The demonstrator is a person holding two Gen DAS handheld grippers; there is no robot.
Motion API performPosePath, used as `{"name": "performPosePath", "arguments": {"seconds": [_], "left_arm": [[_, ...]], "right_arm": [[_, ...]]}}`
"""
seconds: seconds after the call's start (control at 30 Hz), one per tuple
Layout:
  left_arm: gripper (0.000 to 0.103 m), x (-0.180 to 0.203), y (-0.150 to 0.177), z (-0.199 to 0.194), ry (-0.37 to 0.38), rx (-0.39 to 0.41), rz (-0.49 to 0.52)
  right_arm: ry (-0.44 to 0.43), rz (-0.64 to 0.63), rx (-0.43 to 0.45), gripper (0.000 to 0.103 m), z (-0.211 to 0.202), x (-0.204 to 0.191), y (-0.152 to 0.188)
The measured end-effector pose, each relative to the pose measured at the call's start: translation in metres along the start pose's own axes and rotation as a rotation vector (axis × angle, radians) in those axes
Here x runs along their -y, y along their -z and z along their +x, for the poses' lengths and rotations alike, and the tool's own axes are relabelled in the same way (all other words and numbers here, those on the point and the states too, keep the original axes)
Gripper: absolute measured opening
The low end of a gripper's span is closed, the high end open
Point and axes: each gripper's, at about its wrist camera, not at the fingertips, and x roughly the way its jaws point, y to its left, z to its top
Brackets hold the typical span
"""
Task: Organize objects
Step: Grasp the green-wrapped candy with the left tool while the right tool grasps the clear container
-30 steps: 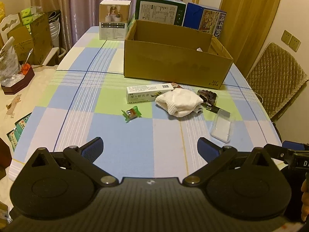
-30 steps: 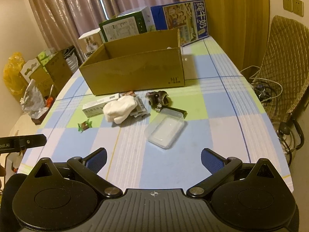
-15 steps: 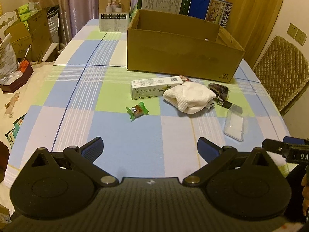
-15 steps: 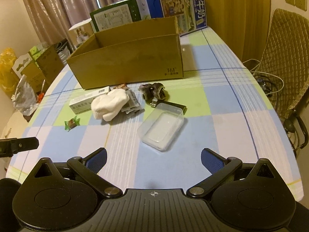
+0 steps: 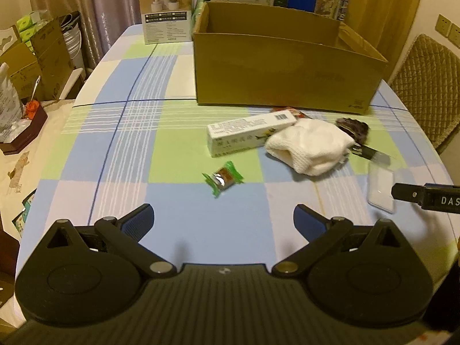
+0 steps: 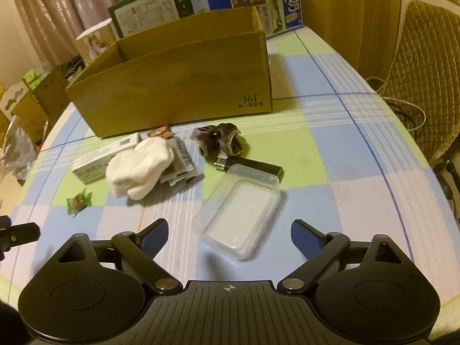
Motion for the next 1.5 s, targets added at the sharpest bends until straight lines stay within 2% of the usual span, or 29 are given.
{"name": "performPosePath", "arguments": {"seconds": [0.17,0.33,0.4,0.53,0.63,0.7,0.77,0.93,1.13,1.2,1.5], "left_arm": [[0.101,-0.009,-0.009,0.014,0.019,-0.007,0.004],[0.094,-0.014,-0.017,0.027,0.047,-0.011,0.025],[0.092,-0.016,-0.021,0.034,0.058,-0.013,0.043],[0.087,-0.015,-0.024,0.048,0.087,-0.008,0.118],[0.078,-0.014,-0.025,0.061,0.123,-0.014,0.198],[0.069,-0.014,-0.025,0.070,0.144,-0.019,0.254],[0.065,-0.013,-0.026,0.077,0.165,-0.011,0.303],[0.041,-0.008,-0.025,0.093,0.180,-0.036,0.420],[0.035,-0.004,-0.023,0.100,0.196,-0.036,0.487],[0.025,-0.003,-0.023,0.100,0.198,-0.039,0.482],[0.026,0.011,-0.018,0.097,0.132,-0.037,0.421]], "right_arm": [[-0.004,0.030,-0.025,0.080,0.022,-0.001,-0.005],[0.031,0.029,-0.044,0.073,0.040,-0.004,-0.010],[0.051,0.020,-0.052,0.064,0.045,-0.006,-0.012],[0.054,-0.002,-0.065,0.055,0.048,-0.008,-0.010],[0.027,-0.012,-0.082,0.054,0.044,-0.011,-0.006],[0.006,-0.026,-0.090,0.054,0.041,-0.014,-0.001],[-0.007,-0.046,-0.090,0.054,0.039,-0.016,0.004],[-0.011,-0.086,-0.082,0.054,0.036,-0.020,0.011],[-0.017,-0.099,-0.078,0.054,0.037,-0.020,0.012],[-0.018,-0.102,-0.072,0.054,0.038,-0.019,0.013],[-0.019,-0.098,-0.059,0.063,0.041,-0.020,0.011]]}}
